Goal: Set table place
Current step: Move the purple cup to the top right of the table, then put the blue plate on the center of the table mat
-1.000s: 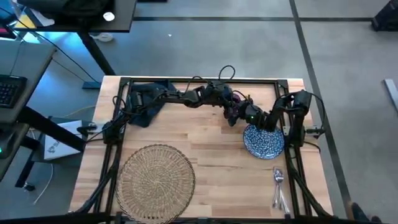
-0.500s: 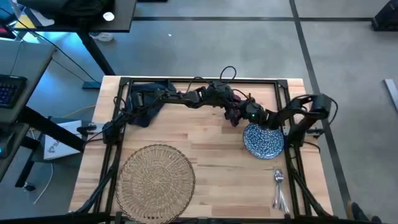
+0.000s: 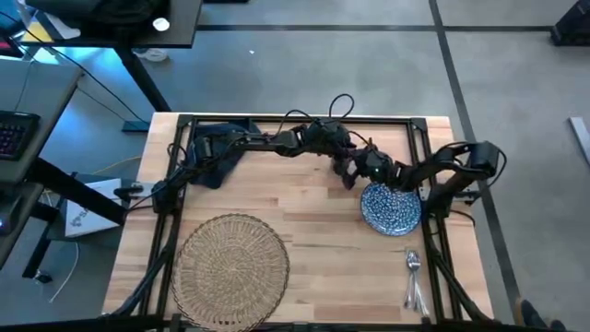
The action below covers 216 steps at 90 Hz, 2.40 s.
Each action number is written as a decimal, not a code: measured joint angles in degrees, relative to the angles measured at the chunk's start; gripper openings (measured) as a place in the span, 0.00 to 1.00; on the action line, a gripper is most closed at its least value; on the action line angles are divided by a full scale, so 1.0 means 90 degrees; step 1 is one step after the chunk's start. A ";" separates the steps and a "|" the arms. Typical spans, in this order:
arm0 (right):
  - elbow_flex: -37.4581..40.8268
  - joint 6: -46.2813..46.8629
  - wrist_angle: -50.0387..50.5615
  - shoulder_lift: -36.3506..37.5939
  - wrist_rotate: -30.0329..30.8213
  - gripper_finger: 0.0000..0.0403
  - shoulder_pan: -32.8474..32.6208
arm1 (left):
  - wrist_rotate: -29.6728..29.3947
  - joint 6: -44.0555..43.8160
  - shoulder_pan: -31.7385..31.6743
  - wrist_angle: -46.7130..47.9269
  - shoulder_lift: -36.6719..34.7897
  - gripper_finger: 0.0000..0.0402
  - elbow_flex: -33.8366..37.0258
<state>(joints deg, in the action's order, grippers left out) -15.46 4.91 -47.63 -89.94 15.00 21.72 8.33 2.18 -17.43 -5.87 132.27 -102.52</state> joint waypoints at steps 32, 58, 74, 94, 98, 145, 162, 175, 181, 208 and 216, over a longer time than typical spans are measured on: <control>0.0000 -0.0068 0.1933 0.1472 0.0561 0.99 0.0000 | -0.0120 0.0889 -0.0026 0.1808 -0.1273 0.28 -0.0010; 0.0000 0.0230 0.4089 0.3430 0.0430 0.99 -0.0043 | -0.0919 0.0545 -0.0246 0.2310 -0.1604 0.28 0.0836; 0.0000 0.0539 0.5109 0.4534 0.0135 0.99 -0.0332 | -0.1913 -0.0070 -0.0338 0.1561 -0.1063 0.28 0.1015; -0.0306 0.0738 0.6076 0.5396 0.0116 0.98 -0.0704 | -0.2104 -0.0254 -0.0272 0.1309 -0.0441 0.21 0.0664; -0.0400 0.0738 0.6184 0.5494 0.0117 0.98 -0.0761 | -0.2080 -0.0260 -0.0250 0.1299 -0.0425 0.20 0.0611; -0.1124 0.0479 0.7827 0.5619 0.0505 0.98 -0.0883 | -0.1449 -0.0129 0.0130 0.0347 -0.0187 0.17 0.0588; -0.1124 0.0916 0.8375 0.5621 0.0462 0.98 -0.0877 | -0.1687 0.0266 0.0203 0.0999 -0.0550 0.17 0.0588; -0.1124 0.1528 0.8676 0.5606 0.0313 0.98 -0.0877 | -0.1699 0.0468 0.0182 0.2053 -0.1228 0.17 0.0576; -0.1124 0.1878 0.8876 0.5584 0.0220 0.98 -0.0877 | -0.1670 0.0545 0.0210 0.2692 -0.1521 0.17 0.0576; -0.1124 0.2969 0.9423 0.5023 -0.0946 0.98 -0.1129 | -0.1652 0.0563 0.0597 0.5103 -0.2728 0.17 0.0763; -0.1124 0.3186 0.9437 0.4686 -0.1018 0.98 -0.1463 | -0.1602 0.0411 0.0763 0.5470 -0.3150 0.17 0.1063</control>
<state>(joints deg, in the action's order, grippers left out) -25.58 33.58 37.30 -47.77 5.84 8.56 -6.10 5.88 -10.56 43.36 103.92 -92.95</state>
